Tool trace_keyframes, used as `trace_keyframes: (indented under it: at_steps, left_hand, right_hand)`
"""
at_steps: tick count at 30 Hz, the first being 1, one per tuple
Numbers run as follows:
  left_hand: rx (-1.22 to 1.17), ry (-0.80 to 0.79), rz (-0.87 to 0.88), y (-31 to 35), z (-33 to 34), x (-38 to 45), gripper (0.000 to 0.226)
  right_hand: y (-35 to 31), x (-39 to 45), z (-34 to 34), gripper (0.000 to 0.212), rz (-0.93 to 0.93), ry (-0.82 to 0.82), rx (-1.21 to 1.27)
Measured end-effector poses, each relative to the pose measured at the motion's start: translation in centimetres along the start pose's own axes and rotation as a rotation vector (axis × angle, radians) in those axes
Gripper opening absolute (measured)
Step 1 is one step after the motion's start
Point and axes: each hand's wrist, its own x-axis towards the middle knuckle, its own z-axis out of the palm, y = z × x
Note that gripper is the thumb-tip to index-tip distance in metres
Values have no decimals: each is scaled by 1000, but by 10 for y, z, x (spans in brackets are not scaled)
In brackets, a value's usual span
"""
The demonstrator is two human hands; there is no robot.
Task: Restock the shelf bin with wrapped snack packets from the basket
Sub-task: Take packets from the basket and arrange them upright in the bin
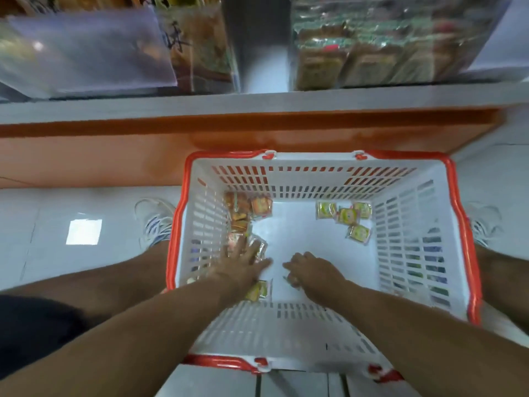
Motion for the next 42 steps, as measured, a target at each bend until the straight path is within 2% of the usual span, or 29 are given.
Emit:
trace_keyframes:
  at_steps: [2,6,9,11,13,16,17,18,19,22,25,27,28,30,33,35,38,40,42]
  left_hand:
    - [108,-37,-16,5,8,14,75]
    - [241,20,5,7,13,30,82]
    - [295,122,46,7,15,33,77]
    - [293,180,134,7,15,35,65]
    - [265,158,176,8,14,36,52]
    - [184,132,156,11,10,36,42]
    - [152,129,149,12,10,36,42]
    - [120,131,143,12,10,37,45]
    - [94,136,139,13,11,37,48]
    - [-27,127,126,17,13,37,60]
    - [-206,118,132,21,18,38,71]
    - [-204,106,144,23,22,39,78]
    - [-197,97,138,24,24,40,75]
    - [-217,81,113,26,25,42,62]
    - [-267,46,105,28,25,46,58]
    - [-327,56,93,31,26,48,47]
    - [-473,127,51,37,28,51,26]
    - [-631,189,8,40,26,52,22]
    - [-791,261,-31,41,21,54,22]
  right_hand:
    - [-2,1,4,43,38,-22,-19]
    - [3,-5,6,28,45,-105,-78]
    - [13,-12,-2,27,124,-140,13]
    - [22,-18,-6,17,149,-114,178]
    - [28,-22,-12,24,256,46,385]
    - [45,-14,-26,27,614,579,489]
    - [54,-10,-30,26,738,695,522]
    - [65,-6,-33,25,832,746,557]
    - [75,-3,-36,24,876,746,601]
    - [96,5,-42,25,856,650,687]
    - [102,17,-49,63,891,619,745]
    - [104,23,-54,89,942,586,768]
    - [105,25,-54,95,953,532,731]
    - [105,25,-51,93,950,412,628]
    - [99,19,-44,65,894,316,536]
    - [89,12,-37,48,812,302,490]
    - [69,5,-22,35,736,330,436]
    - [59,4,-14,43,781,331,458]
    - [55,3,-13,63,862,293,521]
